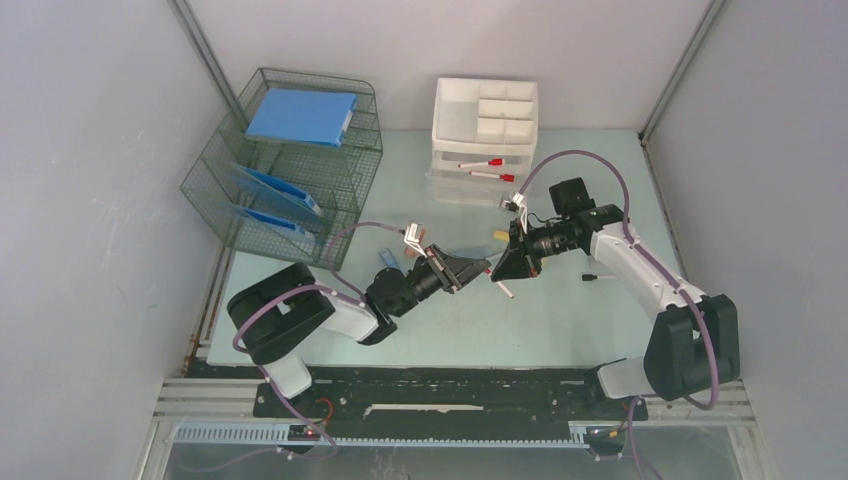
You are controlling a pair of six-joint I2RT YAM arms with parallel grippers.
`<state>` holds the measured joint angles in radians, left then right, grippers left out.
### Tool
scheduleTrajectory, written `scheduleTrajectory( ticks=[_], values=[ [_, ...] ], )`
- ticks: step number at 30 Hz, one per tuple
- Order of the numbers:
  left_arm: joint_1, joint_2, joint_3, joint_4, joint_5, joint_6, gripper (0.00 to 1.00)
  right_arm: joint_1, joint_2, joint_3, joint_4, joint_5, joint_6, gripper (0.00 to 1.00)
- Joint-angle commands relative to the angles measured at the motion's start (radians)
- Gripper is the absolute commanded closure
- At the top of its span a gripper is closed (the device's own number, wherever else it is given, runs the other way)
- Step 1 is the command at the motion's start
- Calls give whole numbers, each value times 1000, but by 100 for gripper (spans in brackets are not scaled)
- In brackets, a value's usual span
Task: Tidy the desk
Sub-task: Pick up the stationery from the center of the board.
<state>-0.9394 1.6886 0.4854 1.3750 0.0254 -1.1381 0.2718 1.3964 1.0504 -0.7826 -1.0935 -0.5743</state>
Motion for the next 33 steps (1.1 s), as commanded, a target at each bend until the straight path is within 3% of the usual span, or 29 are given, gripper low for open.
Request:
scheduleTrajectory(
  ticks=[1,5,10,17,20,25,33],
  values=[
    [-3,-42,-2,-18,-56,49,100,8,-50,29,0,-3,-20,77],
    [-1,-102,-8,-115,-104,118,100,12,-74,29,-9,44,-45,48],
    [7,-236,40,-466,-235,219,100,9,-135,28,-27,136,-88,33],
    [8,-340,247,-987,-529,375,100,-11,-185,29,-27,238,-116,31],
    [11,-327,353,-1115,-617,473,100,-16,-191,28,-25,259,-117,31],
    [37,-258,538,-1227,-611,713,100,-21,-196,28,-24,295,-122,30],
    [39,-122,884,-1497,-540,1287,100,-40,-217,14,-5,326,-127,29]
  ],
)
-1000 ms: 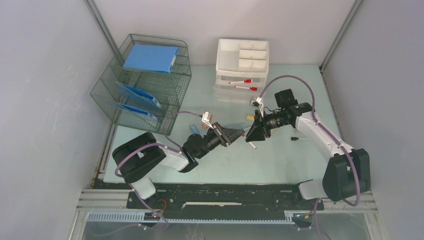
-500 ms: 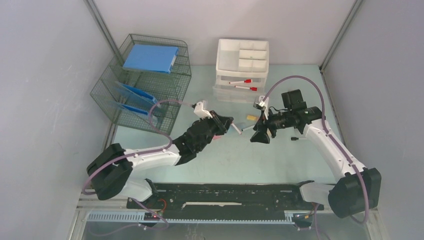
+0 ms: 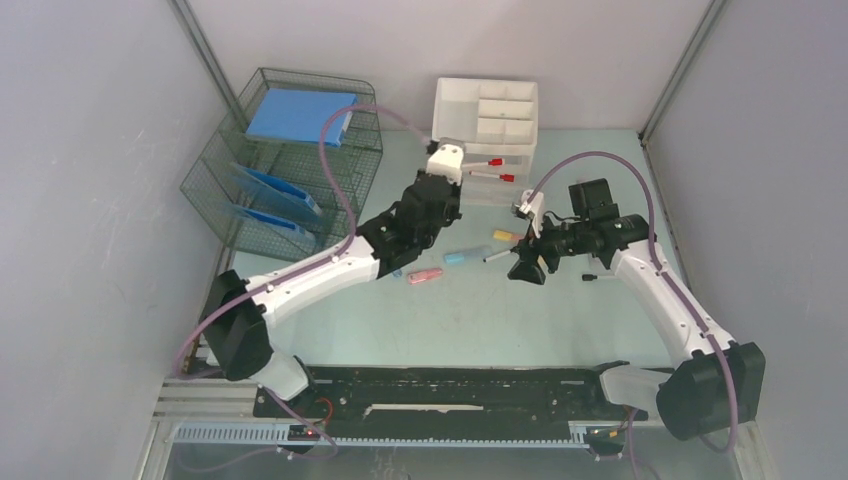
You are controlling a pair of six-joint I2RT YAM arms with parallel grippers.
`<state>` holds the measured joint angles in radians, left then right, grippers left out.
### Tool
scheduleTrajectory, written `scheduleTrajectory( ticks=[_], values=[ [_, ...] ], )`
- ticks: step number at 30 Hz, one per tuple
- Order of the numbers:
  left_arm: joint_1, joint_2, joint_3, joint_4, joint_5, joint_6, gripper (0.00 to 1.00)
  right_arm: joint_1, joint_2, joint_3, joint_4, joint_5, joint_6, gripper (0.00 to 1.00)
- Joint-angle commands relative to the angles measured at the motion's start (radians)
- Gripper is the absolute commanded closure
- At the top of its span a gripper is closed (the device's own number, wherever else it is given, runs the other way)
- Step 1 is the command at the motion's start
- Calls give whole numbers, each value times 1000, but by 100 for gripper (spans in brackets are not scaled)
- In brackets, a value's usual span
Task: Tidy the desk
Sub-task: Pick up the stationery from the center of the board, then place the stationery in the drawer.
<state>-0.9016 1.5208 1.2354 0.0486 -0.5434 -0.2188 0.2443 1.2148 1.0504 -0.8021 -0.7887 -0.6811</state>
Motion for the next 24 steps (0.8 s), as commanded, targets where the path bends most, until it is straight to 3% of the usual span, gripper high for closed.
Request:
scheduleTrajectory(
  ticks=[1,11,24],
  values=[
    [2,60,162,-187,40,430,100,-16,-37,14,15,24,-21,29],
    [23,228,309,-118,86,883,100,-55,-40,14,9,28,-31,29],
    [71,335,452,-75,163,954,100,-87,-32,14,3,35,-41,28]
  ],
)
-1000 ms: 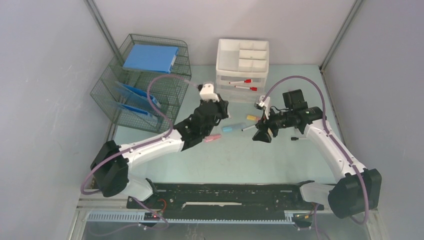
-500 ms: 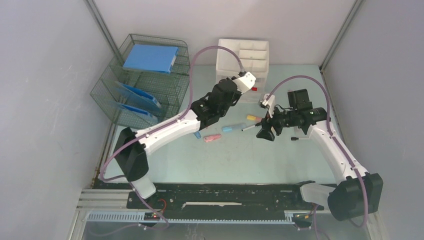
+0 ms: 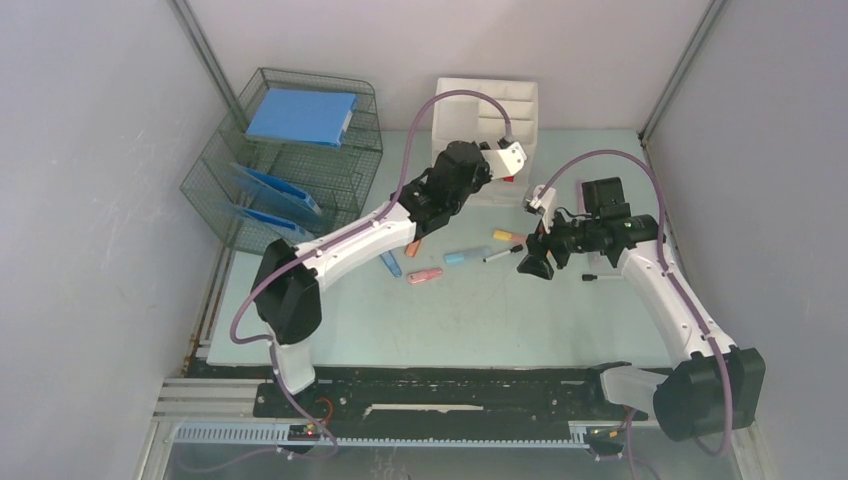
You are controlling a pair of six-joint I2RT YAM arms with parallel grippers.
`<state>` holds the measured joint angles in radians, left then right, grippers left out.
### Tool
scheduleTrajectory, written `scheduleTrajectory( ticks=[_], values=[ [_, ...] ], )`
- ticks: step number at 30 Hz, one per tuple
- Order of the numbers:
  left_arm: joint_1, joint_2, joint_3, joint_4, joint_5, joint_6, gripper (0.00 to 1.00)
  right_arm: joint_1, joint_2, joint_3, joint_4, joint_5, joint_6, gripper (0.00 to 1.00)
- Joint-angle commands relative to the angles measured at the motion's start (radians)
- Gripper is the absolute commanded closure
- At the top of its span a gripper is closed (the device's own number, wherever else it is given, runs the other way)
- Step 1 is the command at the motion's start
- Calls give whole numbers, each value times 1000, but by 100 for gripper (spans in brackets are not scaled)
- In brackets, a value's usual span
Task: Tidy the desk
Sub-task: Place the stationery in the drawer.
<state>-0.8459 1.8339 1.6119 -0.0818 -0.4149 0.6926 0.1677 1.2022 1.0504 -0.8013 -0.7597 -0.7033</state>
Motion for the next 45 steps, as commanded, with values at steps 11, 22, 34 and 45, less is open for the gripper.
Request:
scheduleTrajectory(
  ticks=[11,22,34,45],
  values=[
    [48,85,142,45,130,-28,86,-40,-18,13,2,6,-24,28],
    [49,18,110,106,72,-181,6,-57,-16,13,-1,0,-24,28],
    [53,-384,-347,285,310,-591,0,-90,-9,14,-3,-31,-24,27],
    [67,-578,-743,465,551,-923,0,-133,8,14,-2,-44,-18,26]
  ],
)
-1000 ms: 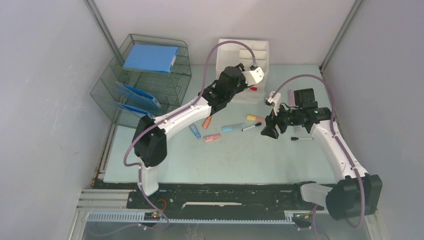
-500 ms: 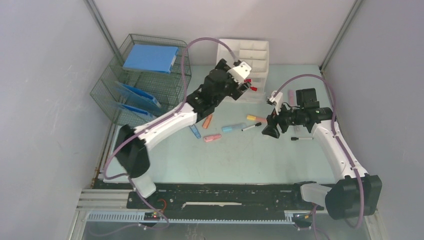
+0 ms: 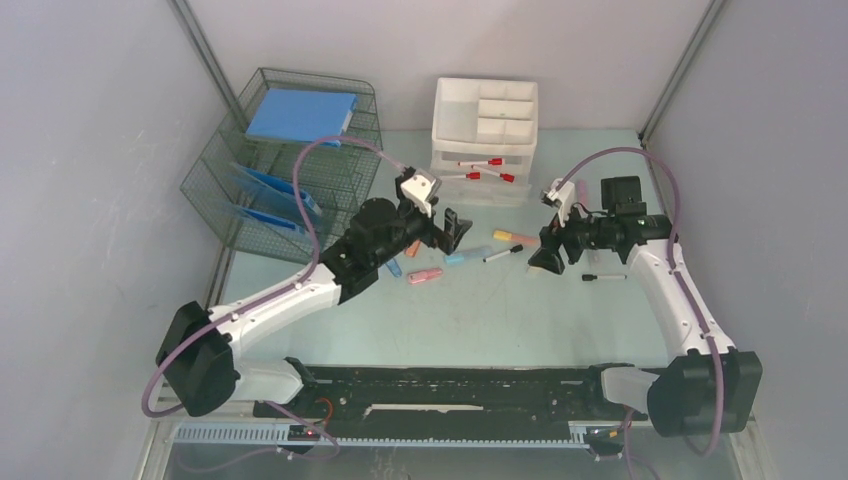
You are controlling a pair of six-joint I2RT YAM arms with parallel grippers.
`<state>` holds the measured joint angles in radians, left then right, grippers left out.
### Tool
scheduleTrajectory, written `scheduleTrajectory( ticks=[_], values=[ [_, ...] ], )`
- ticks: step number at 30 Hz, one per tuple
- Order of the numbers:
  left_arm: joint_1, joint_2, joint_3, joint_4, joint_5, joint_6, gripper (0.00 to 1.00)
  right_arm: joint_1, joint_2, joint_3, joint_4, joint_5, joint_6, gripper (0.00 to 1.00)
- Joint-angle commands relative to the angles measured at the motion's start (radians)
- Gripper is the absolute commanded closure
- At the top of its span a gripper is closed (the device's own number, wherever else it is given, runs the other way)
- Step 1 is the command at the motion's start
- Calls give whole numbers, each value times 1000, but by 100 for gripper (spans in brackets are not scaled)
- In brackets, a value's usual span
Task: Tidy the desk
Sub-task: Place the stationery in the drawer.
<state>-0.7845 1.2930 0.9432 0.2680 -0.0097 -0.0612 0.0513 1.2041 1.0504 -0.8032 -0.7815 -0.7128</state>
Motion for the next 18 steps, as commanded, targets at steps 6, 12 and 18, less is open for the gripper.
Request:
scheduleTrajectory(
  ticks=[6,12,18],
  values=[
    [6,44,-138,222,295,-304,6,-42,9,14,3,-17,-7,26],
    [-1,217,-77,264,389,-395,13,-74,11,13,1,5,-13,26],
    [-48,373,47,121,250,-329,18,-85,14,13,-2,7,-18,26]
  ],
)
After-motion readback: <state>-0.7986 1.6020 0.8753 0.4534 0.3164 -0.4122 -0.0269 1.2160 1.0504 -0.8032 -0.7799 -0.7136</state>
